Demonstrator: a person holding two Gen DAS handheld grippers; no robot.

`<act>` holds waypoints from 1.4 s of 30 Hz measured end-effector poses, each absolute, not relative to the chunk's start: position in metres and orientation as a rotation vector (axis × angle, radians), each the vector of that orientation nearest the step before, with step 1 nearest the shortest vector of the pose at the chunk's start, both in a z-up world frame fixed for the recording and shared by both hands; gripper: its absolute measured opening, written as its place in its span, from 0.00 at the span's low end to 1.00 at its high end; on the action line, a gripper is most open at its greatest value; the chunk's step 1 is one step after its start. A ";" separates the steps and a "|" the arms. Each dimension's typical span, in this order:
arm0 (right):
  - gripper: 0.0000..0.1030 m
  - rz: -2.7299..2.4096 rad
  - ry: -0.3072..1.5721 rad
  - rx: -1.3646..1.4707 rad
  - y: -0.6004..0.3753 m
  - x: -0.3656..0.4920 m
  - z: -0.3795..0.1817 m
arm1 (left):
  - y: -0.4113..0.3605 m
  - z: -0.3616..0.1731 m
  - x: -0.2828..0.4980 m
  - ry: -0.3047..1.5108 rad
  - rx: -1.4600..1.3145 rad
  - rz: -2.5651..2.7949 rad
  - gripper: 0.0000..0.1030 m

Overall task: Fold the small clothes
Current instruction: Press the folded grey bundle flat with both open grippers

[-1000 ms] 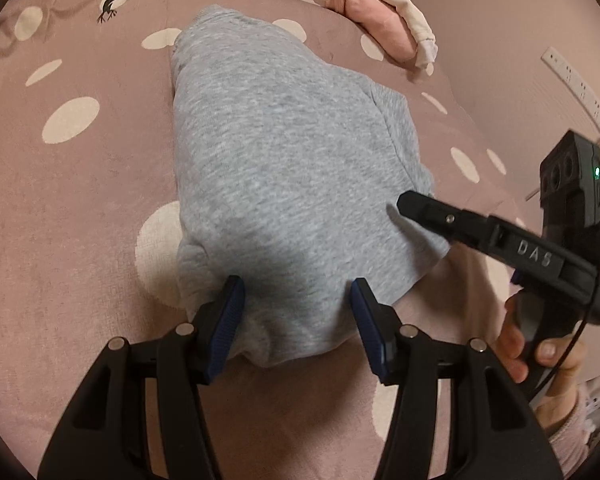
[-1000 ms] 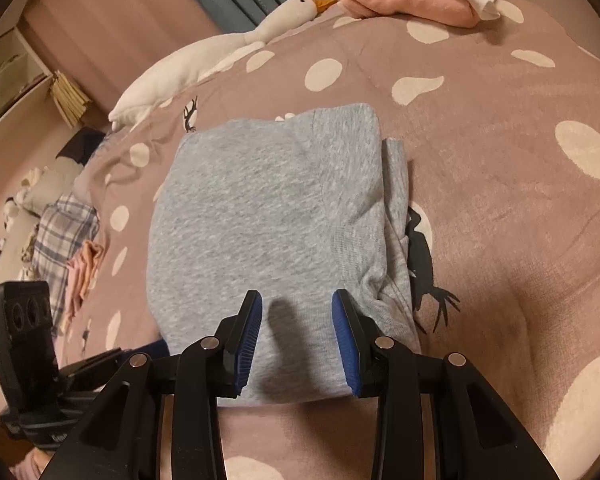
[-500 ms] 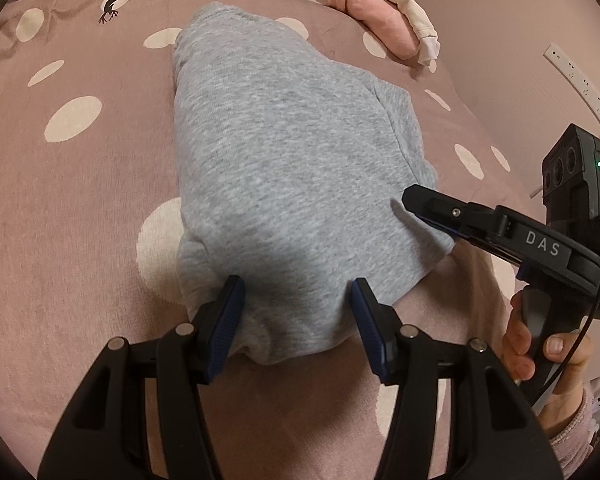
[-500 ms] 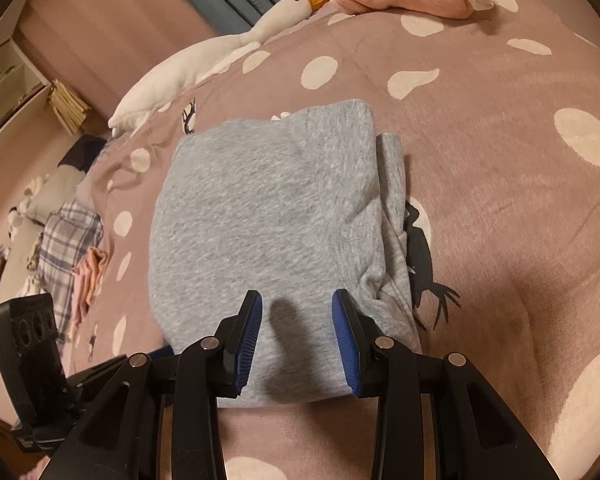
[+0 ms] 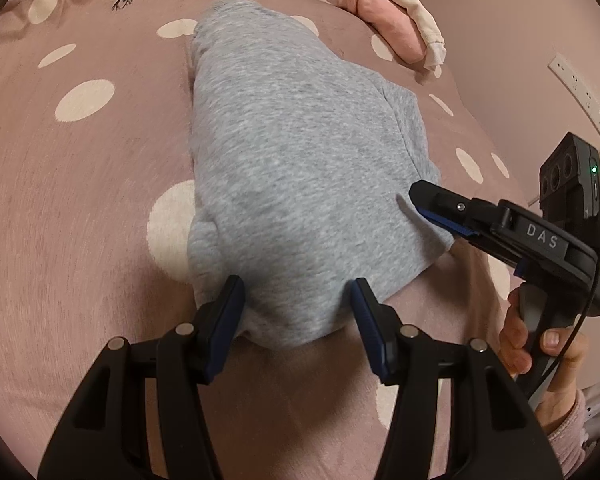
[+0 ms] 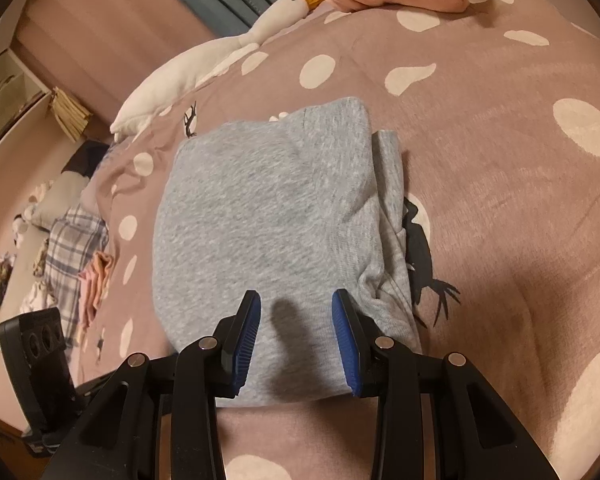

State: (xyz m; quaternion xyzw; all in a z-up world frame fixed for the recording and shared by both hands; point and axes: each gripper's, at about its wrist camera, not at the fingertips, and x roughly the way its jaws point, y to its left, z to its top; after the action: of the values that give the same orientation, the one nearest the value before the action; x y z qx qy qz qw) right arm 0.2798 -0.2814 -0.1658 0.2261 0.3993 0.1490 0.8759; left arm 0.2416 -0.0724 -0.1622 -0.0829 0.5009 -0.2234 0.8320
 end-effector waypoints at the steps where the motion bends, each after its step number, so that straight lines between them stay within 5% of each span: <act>1: 0.35 0.312 0.833 0.470 -0.281 0.281 -0.166 | -0.071 -0.162 0.240 1.062 -0.180 -0.470 0.53; 20: 0.35 0.329 0.853 0.459 -0.289 0.272 -0.153 | -0.041 -0.144 0.216 1.016 -0.269 -0.462 0.54; 24: 0.36 0.315 0.755 0.399 -0.292 0.266 -0.121 | -0.026 -0.137 0.216 0.975 -0.344 -0.478 0.68; 30: 0.37 0.294 0.717 0.362 -0.282 0.292 -0.100 | -0.035 -0.149 0.230 1.017 -0.371 -0.464 0.68; 42: 0.37 0.191 0.879 0.358 -0.266 0.336 -0.152 | -0.048 -0.170 0.242 1.084 -0.333 -0.433 0.68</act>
State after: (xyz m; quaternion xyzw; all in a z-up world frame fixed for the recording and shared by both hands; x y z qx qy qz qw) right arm 0.3361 -0.2663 -0.1518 0.1719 0.4226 0.0920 0.8851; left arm 0.2425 -0.0480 -0.1702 -0.1563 0.5094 -0.2034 0.8214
